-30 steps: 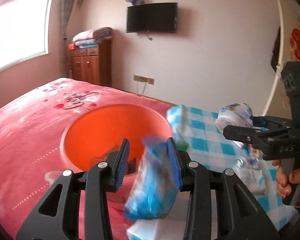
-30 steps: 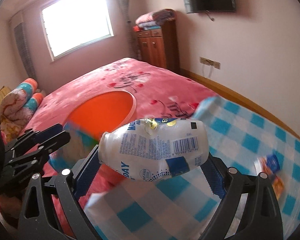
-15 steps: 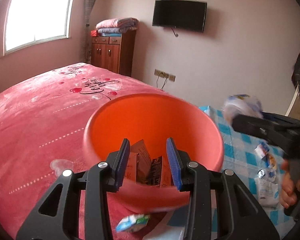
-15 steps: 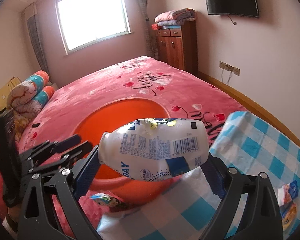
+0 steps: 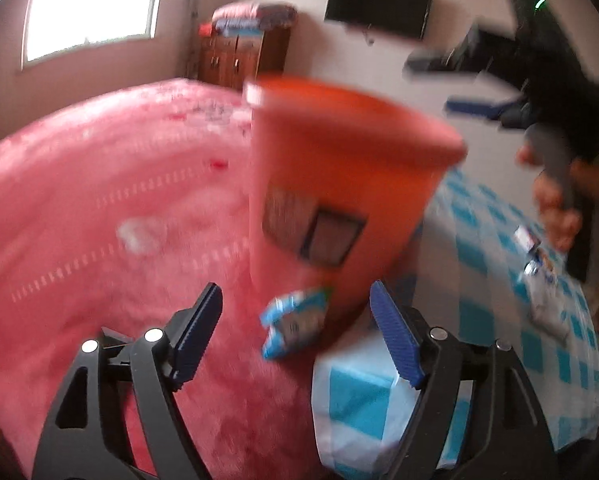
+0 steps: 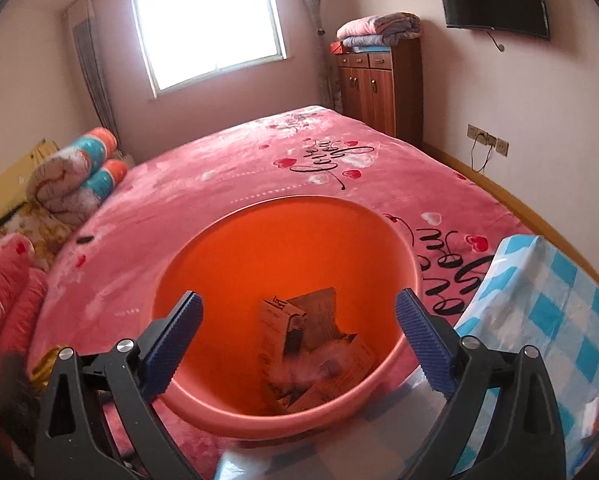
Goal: Collect trash
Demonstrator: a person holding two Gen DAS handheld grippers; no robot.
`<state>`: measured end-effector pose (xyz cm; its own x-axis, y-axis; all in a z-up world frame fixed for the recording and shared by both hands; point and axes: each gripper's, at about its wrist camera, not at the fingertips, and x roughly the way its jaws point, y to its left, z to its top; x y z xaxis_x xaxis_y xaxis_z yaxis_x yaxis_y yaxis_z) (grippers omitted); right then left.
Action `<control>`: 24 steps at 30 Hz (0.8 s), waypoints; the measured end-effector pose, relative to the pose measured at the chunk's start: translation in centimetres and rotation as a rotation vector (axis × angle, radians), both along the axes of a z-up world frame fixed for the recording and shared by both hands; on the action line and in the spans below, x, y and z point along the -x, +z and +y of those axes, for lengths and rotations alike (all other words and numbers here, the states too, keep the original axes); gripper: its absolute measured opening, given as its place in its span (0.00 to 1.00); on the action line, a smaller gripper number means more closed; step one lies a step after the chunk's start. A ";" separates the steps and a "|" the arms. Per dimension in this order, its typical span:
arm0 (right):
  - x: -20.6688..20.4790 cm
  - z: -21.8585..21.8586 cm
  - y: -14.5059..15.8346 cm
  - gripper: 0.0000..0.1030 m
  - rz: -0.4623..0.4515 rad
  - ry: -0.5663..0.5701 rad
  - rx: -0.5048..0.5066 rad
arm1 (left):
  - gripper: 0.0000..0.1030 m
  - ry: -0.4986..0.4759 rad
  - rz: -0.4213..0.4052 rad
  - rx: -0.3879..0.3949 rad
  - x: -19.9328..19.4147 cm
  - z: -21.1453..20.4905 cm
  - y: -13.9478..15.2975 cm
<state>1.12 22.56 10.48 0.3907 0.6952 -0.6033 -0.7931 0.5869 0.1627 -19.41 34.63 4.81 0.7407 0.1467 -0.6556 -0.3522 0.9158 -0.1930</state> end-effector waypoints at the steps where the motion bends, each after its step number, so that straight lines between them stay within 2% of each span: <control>1: 0.1 -0.5 0.0 0.93 -0.004 -0.016 -0.003 | 0.75 0.004 0.014 0.026 -0.1 0.1 -1.1; 5: 0.5 -3.2 -0.3 0.93 -0.003 -0.059 -0.027 | 0.75 0.033 0.081 0.120 -1.4 0.2 -5.0; 11: 1.0 -7.0 -1.9 0.93 0.039 -0.109 -0.044 | 0.75 0.039 0.137 0.166 -3.4 0.3 -8.1; 15: 1.6 -9.1 -2.7 0.93 0.049 -0.124 -0.051 | 0.75 0.038 0.141 0.207 -4.4 1.1 -8.7; 20: 2.7 -10.3 -3.4 0.93 0.058 -0.122 -0.049 | 0.75 0.022 0.145 0.204 -5.1 1.3 -8.7; 24: 3.3 -11.5 -4.5 0.93 0.091 -0.126 -0.052 | 0.74 0.053 0.151 0.226 -5.2 2.1 -8.9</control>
<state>-2.18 11.09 5.96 0.4227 0.6754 -0.6043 -0.6941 0.6700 0.2634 -14.16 36.69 -4.07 0.6277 0.0196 -0.7782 -0.4383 0.8351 -0.3325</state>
